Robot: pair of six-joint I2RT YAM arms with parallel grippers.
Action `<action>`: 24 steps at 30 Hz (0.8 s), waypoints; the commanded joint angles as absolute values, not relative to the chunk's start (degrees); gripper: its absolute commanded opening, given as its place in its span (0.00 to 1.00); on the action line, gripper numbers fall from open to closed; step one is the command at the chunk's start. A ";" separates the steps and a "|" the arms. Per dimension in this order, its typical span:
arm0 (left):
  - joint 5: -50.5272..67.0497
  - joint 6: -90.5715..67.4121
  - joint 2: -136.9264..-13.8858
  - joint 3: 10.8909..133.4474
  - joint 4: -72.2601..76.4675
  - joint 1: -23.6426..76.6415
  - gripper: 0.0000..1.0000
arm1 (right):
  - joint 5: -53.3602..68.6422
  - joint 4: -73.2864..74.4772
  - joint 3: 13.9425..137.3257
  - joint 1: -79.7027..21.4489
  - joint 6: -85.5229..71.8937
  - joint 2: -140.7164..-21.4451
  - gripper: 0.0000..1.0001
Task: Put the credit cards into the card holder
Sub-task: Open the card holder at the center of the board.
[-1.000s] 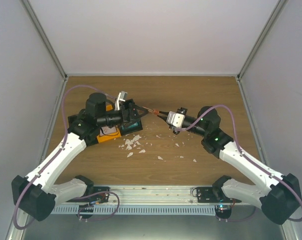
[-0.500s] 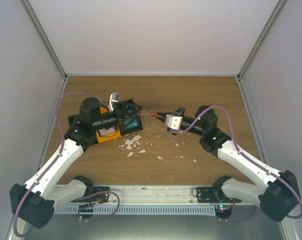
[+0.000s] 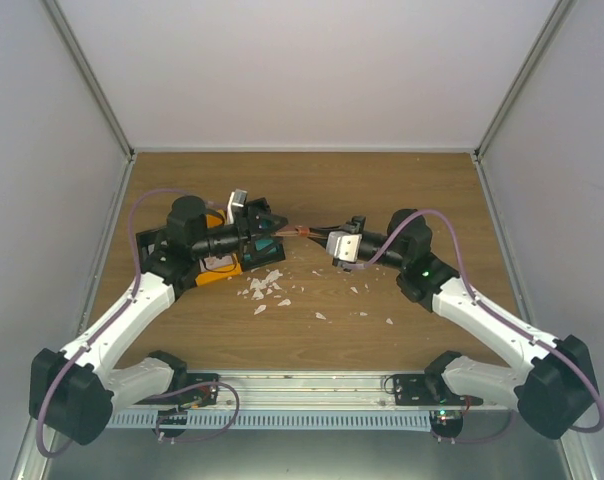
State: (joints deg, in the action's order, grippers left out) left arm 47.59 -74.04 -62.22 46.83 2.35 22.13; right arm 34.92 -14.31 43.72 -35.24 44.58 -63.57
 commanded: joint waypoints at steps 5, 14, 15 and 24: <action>50.94 -77.02 -63.11 45.71 8.32 22.47 0.44 | 35.06 -19.87 44.72 -36.72 44.89 -64.63 0.05; 49.54 -76.51 -63.44 45.07 9.38 22.33 0.04 | 34.28 -15.78 43.37 -36.89 35.62 -60.13 0.44; 49.40 -76.26 -63.52 45.11 9.64 22.26 0.02 | 35.57 -13.47 43.43 -36.93 34.35 -58.93 0.50; 41.12 -66.23 -62.03 46.34 9.08 21.89 0.00 | 28.47 -8.19 43.33 -36.92 -2.55 -49.25 0.68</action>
